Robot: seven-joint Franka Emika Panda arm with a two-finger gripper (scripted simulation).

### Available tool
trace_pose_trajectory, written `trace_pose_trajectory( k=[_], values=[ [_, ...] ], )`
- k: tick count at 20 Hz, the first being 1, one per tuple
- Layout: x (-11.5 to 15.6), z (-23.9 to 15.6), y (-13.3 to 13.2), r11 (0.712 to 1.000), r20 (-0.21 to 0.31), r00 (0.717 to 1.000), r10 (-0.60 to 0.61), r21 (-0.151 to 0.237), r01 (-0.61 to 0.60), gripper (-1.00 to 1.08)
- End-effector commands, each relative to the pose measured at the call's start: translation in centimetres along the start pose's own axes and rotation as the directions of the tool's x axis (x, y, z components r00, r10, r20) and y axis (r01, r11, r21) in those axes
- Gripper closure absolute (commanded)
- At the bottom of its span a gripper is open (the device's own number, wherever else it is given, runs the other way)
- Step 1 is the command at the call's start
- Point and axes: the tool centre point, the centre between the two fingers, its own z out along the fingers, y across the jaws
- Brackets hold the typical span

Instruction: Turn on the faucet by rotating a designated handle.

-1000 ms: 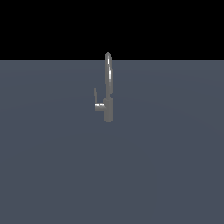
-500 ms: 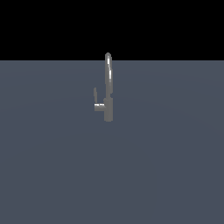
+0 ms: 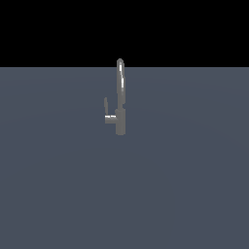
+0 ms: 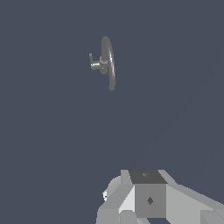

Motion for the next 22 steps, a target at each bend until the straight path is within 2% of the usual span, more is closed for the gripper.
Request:
trace_pose_trajectory(
  k=[1, 5, 10, 15, 22],
  values=[
    [0.4, -1.2, -0.6, 0.998, -0.047, 0.997, 0.058, -0.019, -0.059, 1.08],
    [1.2, -3.3, -1.9, 0.985, -0.133, 0.978, 0.160, -0.047, -0.167, 1.08],
    [2.3, -5.4, -4.0, 0.952, -0.239, 0.932, 0.272, -0.071, -0.296, 1.08],
    [3.7, -6.7, -6.4, 0.907, -0.337, 0.868, 0.364, -0.083, -0.413, 1.08],
    [6.4, -6.9, -10.2, 0.830, -0.456, 0.762, 0.460, -0.084, -0.551, 1.08]
  ],
)
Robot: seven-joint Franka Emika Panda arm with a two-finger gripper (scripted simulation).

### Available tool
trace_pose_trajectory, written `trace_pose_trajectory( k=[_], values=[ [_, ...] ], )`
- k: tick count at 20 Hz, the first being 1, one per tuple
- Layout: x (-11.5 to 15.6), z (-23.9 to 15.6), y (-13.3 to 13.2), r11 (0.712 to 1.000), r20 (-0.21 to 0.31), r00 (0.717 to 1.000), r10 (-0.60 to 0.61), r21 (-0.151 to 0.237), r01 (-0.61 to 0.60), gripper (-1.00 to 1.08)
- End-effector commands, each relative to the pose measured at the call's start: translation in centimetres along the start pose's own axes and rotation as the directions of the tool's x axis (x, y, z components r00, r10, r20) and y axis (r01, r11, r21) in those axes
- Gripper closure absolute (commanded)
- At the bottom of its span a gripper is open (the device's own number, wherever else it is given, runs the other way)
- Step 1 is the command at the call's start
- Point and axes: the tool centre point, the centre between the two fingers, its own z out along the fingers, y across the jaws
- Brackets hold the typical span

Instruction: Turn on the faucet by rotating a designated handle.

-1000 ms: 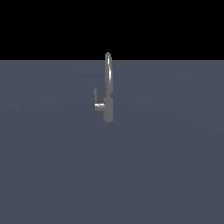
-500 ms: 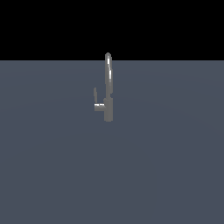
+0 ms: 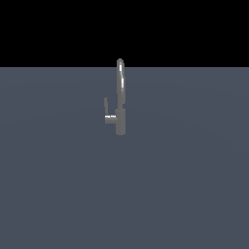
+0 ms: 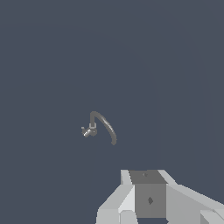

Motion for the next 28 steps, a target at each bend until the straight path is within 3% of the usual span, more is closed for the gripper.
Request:
trace_pose_trajectory(
  k=[1, 14, 28],
  values=[
    [0.2, 0.2, -1.8, 0.998, -0.040, 0.998, 0.050, -0.021, -0.051, 1.08],
    [1.0, 6.2, -11.4, 0.956, -0.209, 0.946, 0.248, -0.107, -0.275, 1.08],
    [1.7, 21.9, -18.9, 0.862, -0.301, 0.863, 0.406, -0.186, -0.471, 1.08]
  ],
)
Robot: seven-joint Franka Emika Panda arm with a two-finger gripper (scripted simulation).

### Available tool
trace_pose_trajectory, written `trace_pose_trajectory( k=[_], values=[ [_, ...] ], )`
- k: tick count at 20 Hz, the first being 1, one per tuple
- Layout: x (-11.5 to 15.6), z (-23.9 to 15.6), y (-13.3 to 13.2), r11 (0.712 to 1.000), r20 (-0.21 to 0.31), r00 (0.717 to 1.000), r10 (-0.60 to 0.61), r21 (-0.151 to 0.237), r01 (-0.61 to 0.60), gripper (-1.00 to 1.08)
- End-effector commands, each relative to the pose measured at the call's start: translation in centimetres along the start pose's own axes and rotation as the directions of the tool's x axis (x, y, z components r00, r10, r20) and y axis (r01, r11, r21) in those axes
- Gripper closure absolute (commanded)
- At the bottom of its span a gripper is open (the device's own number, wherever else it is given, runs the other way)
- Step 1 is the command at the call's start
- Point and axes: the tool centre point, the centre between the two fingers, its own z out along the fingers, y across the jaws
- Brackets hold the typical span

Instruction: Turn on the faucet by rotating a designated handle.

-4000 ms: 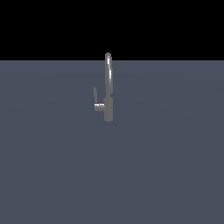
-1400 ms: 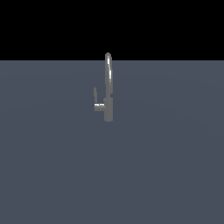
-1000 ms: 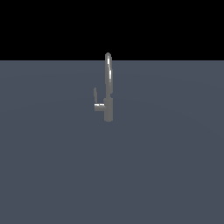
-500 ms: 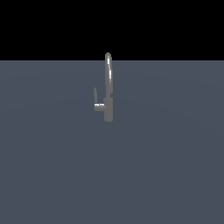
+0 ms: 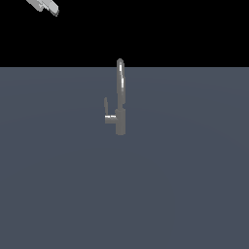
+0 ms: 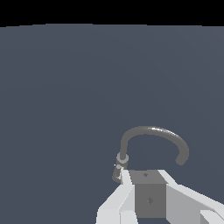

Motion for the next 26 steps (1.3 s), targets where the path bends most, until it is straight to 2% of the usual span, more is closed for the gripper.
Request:
trace_pose_trajectory(
  k=[1, 8, 15, 20, 26],
  values=[
    [-1.5, 3.1, -1.4, 0.999, -0.001, 1.000, 0.031, -0.026, -0.031, 1.08],
    [-5.5, 12.8, -3.9, 0.986, 0.005, 0.992, 0.125, -0.108, -0.124, 1.08],
    [-9.0, 21.2, -4.5, 0.962, 0.021, 0.978, 0.208, -0.184, -0.201, 1.08],
    [-10.5, 24.9, -4.3, 0.947, 0.029, 0.968, 0.248, -0.220, -0.236, 1.08],
    [-11.4, 26.8, -4.1, 0.937, 0.034, 0.963, 0.269, -0.239, -0.253, 1.08]
  ],
)
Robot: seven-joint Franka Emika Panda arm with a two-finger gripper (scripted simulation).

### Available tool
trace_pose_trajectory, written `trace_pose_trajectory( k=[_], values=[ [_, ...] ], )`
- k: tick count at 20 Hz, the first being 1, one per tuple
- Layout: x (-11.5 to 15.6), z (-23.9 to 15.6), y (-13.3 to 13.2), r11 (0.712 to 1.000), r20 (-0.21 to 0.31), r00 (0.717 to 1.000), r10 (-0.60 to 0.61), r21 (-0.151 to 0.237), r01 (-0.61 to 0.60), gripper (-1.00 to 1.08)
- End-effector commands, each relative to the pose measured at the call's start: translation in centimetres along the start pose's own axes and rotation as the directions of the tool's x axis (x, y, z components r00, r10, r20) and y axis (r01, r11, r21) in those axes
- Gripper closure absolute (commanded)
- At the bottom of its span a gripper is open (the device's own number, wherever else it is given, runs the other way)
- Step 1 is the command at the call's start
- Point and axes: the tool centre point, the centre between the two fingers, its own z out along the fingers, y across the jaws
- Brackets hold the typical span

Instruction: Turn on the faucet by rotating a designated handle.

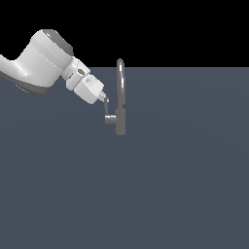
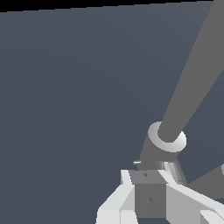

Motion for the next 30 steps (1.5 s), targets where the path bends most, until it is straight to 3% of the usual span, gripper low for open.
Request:
trace_pose_trajectory(
  k=[1, 30],
  values=[
    [-0.2, 0.3, 0.0, 1.000, 0.003, 1.000, 0.004, -0.002, -0.004, 1.08],
    [0.2, -0.2, 5.7, 1.000, 0.004, 1.000, 0.002, 0.005, -0.002, 1.08]
  ],
)
